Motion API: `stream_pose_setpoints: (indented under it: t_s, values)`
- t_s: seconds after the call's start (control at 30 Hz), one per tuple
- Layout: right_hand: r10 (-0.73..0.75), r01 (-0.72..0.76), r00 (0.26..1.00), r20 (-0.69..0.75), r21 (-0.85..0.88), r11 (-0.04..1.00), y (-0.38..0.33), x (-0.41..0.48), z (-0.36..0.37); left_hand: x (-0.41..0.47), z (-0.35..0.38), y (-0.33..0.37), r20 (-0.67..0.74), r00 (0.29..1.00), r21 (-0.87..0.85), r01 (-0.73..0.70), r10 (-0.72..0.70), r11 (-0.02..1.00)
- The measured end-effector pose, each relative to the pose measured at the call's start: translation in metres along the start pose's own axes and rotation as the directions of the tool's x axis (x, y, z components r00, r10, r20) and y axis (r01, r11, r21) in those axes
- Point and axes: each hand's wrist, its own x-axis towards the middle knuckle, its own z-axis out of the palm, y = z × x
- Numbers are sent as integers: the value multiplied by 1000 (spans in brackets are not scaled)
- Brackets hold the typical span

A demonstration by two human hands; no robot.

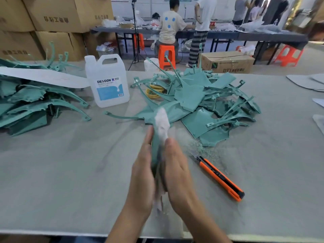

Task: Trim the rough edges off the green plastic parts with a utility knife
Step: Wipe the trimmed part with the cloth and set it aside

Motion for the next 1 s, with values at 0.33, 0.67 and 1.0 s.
stream_pose_setpoints:
  t_s: [0.33, 0.67, 1.0]
  values:
    - [5, 24, 996, -87, 331, 943, -7, 5, -38, 10, -13, 8, -52, 997, 64, -49, 53, 997]
    - [-298, 236, 896, -329, -217, 947, -41, 45, -73, 2, -9, 11, 60, 986, -114, 164, -158, 980]
    - [-373, 431, 902, 215, -442, 787, 3, -9, -15, 2, 0, 8, 135, 972, -420, 234, -195, 877]
